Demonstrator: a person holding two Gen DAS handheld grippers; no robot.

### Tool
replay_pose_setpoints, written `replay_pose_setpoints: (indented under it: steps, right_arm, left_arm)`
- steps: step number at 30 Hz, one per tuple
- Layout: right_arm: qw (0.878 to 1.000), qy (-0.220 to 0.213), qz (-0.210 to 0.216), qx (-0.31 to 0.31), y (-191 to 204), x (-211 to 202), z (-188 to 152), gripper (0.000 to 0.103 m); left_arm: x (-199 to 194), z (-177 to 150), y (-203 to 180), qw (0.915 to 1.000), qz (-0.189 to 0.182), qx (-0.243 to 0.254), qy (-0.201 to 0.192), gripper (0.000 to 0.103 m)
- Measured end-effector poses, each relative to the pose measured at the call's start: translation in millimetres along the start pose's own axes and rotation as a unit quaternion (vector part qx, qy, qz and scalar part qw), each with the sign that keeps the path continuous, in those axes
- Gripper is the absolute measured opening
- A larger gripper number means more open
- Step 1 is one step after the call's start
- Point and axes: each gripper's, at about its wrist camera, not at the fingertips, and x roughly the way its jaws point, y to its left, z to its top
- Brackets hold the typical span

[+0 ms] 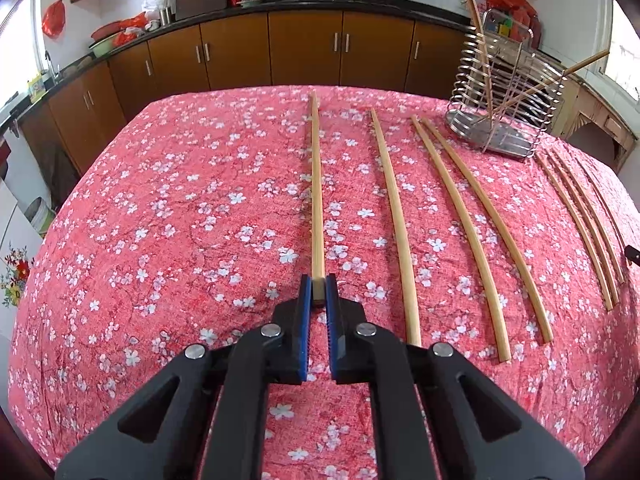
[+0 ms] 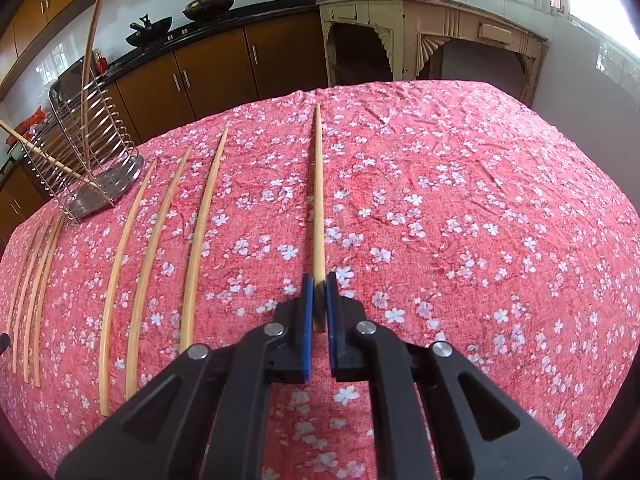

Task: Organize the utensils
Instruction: 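Lift the chopstick with the left tool while the right tool lifts its chopstick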

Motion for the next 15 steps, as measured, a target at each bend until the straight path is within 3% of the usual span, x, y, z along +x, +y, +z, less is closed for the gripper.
replay_pose_setpoints:
  steps: [7,15]
  right_arm:
    - [0.999,-0.038,0.000,-0.008,1,-21,6,0.007]
    - [0.995,-0.104,-0.005,-0.010,0,-56,19,0.007]
  left_arm:
    - [-26,-5,3,0.9989,-0.005,0.020,-0.042,0.007]
    - [-72,9,-1,0.9889,-0.008,0.022,-0.147,0.007]
